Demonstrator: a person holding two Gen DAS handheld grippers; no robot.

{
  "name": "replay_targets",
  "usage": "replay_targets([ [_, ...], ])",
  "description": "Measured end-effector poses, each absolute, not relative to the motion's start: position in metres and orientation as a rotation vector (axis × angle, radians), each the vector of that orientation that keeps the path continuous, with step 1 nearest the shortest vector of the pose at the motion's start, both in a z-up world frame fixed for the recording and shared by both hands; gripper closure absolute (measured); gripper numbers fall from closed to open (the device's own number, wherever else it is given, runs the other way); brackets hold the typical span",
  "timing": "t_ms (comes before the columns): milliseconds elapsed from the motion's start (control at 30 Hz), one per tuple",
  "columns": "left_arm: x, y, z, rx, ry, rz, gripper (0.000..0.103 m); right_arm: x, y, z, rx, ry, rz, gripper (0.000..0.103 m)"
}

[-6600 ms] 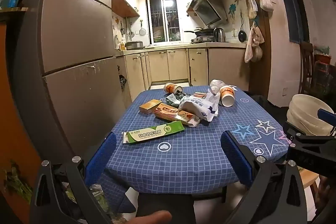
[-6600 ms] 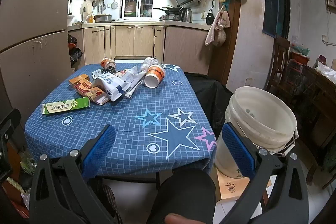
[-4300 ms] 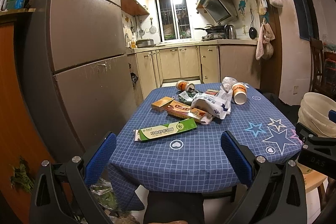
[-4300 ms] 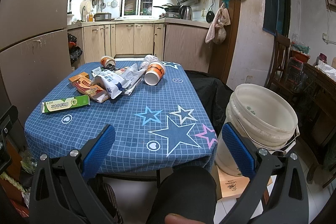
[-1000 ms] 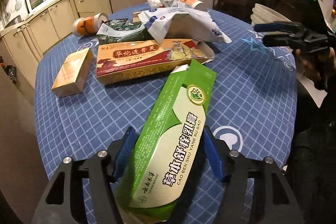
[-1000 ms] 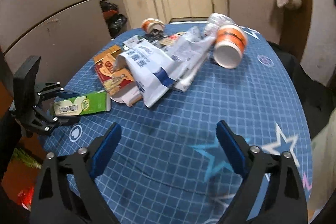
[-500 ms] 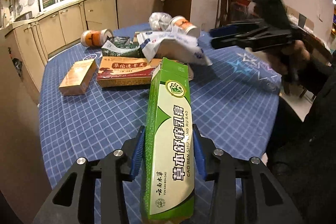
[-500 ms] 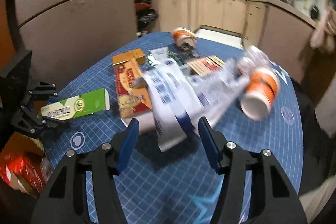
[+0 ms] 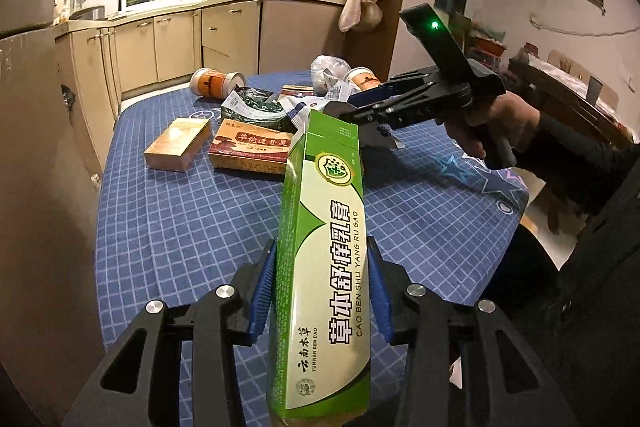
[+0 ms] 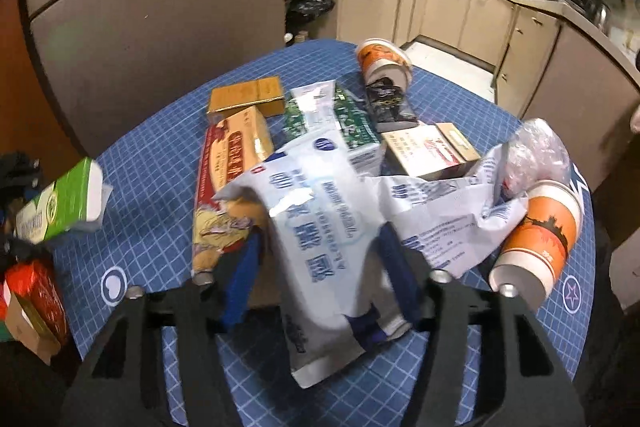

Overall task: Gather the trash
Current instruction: 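Lift the green box with the left tool while the right tool carries the white bag to the bucket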

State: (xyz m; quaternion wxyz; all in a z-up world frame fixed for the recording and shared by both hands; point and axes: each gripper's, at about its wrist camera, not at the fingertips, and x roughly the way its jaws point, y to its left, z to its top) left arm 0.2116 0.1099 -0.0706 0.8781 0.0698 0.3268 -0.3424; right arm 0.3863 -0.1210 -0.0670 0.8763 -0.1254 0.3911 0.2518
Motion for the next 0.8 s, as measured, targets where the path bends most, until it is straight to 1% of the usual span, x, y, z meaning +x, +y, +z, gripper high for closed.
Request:
replay_targets([
  [67, 0.211, 0.107, -0.071, 0.129, 0.680, -0.700, 0.059, 0.381, -0.120, -0.067, -0.264, 0.791, 0.534, 0.067],
  [100, 0.213, 0.107, -0.072, 0.120, 0.678, -0.692, 0.059, 0.378, -0.118, -0.066, -0.272, 0.776, 0.528, 0.070],
  [167, 0.216, 0.107, -0.072, 0.083, 0.679, -0.666, 0.059, 0.372, -0.116, -0.063, -0.266, 0.760, 0.520, 0.081],
  [267, 0.216, 0.104, -0.070, 0.054, 0.672, -0.622, 0.059, 0.364, -0.120, -0.056, -0.235, 0.738, 0.515, 0.088],
  [567, 0.209, 0.079, -0.057, 0.042, 0.655, -0.558, 0.059, 0.317, -0.145, -0.028, -0.044, 0.662, 0.527, 0.092],
  [800, 0.209, 0.061, -0.053, 0.031, 0.656, -0.530, 0.059, 0.282, -0.174, -0.027, 0.092, 0.642, 0.474, 0.094],
])
